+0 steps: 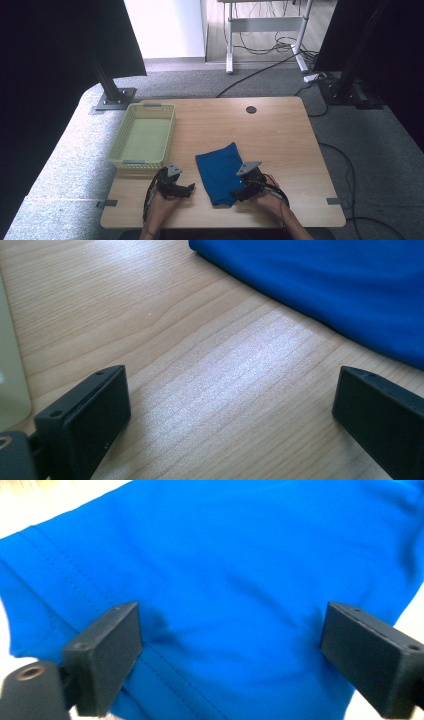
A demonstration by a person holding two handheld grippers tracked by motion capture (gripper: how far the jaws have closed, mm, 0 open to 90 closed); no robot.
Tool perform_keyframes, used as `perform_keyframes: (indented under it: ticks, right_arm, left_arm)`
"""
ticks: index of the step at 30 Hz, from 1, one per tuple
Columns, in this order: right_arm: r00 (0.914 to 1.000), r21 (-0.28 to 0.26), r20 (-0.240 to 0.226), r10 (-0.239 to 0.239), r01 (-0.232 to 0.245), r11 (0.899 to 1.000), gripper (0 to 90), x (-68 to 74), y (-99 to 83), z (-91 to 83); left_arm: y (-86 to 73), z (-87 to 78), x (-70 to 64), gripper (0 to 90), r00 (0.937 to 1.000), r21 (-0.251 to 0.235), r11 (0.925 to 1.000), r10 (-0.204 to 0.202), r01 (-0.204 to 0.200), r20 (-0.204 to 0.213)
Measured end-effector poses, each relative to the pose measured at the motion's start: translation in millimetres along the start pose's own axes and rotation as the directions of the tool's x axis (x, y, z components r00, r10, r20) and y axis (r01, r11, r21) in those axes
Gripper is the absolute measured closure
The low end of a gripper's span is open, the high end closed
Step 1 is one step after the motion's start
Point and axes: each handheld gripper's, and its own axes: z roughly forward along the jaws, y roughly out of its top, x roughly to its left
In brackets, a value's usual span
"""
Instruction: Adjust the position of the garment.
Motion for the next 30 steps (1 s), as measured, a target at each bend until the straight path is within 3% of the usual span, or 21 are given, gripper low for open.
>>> perform_keyframes:
  ticks: [5, 9, 14, 18, 21, 25, 30]
  right_arm:
    - [0.9976, -0.011, -0.048, -0.05, 0.05, 0.999, 13.4, -11.5, 4.3, -8.6]
    - [0.9891, 0.039, -0.086, -0.119, 0.123, 0.992, 13.1, -17.4, 1.8, -3.5]
    - [0.9946, 0.015, -0.081, -0.065, 0.067, 0.998, 13.3, -16.5, -2.7, -3.8]
    - [0.9996, -0.006, -0.018, 0.019, -0.019, 1.0, 13.4, -9.1, -9.7, -6.9]
    - [0.9971, -0.002, 0.03, 0.07, -0.07, 0.998, 13.1, 1.3, -12.0, -9.6]
    - [0.9985, 0.007, 0.009, 0.055, -0.055, 0.998, 13.1, 2.1, -12.8, -13.9]
    - [0.9975, -0.026, -0.061, -0.036, 0.034, 0.999, 13.1, -9.4, -10.3, -16.4]
  left_arm:
    - [0.0, 0.0, 0.0, 1.9, 1.0, 0.0, 1.0, 0.0, 0.0, 0.0]
    - [0.0, 0.0, 0.0, 1.9, 1.0, 0.0, 1.0, 0.0, 0.0, 0.0]
    - [0.0, 0.0, 0.0, 1.9, 1.0, 0.0, 1.0, 0.001, -0.001, -0.001]
    - [0.0, 0.0, 0.1, 1.9, 1.0, 0.001, 1.0, 0.002, -0.002, 0.0]
    - [0.0, 0.0, 0.1, 1.9, 1.0, 0.0, 1.0, 0.002, -0.002, 0.0]
    - [0.0, 0.0, 0.0, 1.9, 1.0, 0.0, 1.0, 0.001, -0.001, 0.0]
    - [0.1, 0.1, 0.0, 1.9, 1.0, 0.0, 1.0, 0.0, 0.0, 0.0]
